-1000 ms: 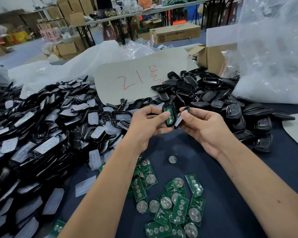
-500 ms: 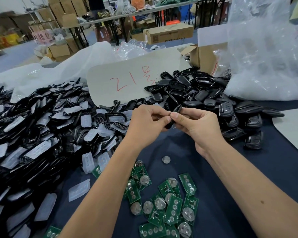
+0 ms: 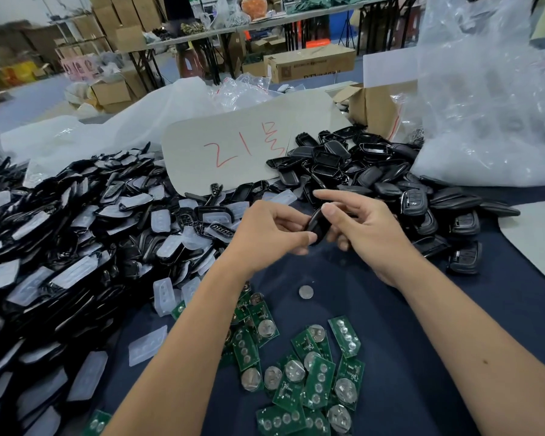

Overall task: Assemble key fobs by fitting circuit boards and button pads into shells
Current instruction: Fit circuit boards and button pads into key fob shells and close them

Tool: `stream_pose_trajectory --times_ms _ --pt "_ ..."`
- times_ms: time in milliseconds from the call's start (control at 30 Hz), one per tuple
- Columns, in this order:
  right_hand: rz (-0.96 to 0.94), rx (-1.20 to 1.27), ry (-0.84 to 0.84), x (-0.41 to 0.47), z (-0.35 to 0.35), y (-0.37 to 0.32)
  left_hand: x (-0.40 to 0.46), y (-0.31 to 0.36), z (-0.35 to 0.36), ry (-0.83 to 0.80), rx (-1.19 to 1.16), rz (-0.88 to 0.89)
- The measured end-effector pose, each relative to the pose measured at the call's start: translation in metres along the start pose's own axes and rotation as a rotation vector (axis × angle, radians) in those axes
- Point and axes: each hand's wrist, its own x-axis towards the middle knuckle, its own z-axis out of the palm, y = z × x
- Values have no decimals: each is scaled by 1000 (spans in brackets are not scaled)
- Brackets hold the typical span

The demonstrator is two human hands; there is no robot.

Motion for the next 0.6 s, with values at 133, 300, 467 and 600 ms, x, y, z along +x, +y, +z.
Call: stream_pose_trajectory --times_ms 133,300,467,600 --pt "-31 4 -36 -1 -2 1 1 0 1 -45 1 -4" --pt "-40 33 -11 -1 -3 1 2 -2 -1 -8 31 44" --pt "-32 74 -4 0 -4 2 5 -8 -1 133 62 76" --pt "-22 42 -41 -1 -5 3 8 -10 -2 179 191 163"
